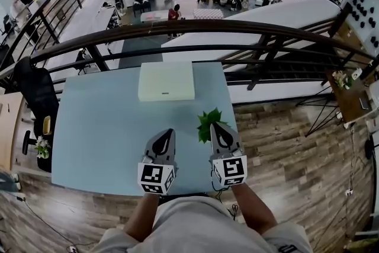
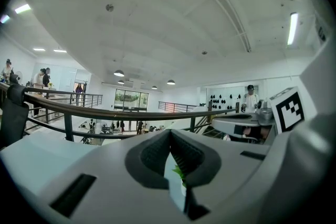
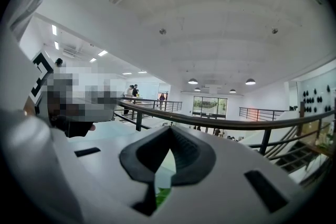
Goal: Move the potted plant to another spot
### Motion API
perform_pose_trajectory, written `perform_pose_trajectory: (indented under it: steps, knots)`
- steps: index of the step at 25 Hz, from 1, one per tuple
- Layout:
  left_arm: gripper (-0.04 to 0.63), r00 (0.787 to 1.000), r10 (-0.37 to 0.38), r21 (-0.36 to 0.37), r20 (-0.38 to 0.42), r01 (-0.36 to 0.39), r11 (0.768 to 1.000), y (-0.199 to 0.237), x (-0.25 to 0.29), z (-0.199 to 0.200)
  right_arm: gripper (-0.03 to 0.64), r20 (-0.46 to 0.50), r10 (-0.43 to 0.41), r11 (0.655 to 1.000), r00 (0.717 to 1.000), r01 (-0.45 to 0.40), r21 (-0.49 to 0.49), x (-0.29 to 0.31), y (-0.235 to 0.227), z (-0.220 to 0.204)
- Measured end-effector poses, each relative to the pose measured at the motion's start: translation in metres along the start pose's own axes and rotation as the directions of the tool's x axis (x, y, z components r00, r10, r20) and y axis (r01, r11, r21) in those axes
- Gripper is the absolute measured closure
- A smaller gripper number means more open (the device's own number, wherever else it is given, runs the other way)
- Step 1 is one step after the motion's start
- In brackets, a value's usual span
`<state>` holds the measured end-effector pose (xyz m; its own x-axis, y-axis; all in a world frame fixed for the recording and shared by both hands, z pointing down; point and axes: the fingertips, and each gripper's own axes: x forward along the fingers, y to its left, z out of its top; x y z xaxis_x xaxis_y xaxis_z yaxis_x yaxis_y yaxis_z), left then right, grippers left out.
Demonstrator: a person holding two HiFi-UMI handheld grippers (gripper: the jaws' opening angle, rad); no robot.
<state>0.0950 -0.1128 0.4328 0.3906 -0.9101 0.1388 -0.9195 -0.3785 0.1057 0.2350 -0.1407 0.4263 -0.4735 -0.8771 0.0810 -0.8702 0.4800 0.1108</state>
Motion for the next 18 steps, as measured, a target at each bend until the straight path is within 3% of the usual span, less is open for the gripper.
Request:
perform_pose_trajectory:
  steps: [18]
  knots:
    - [0.583, 1.000, 0.013, 0.015, -0.012, -0.013, 1.000, -0.012, -0.010, -0.003, 0.614, 0.029, 0.026, 0.999, 0.999, -0.027, 0.025, -0.013, -0.001, 0.001]
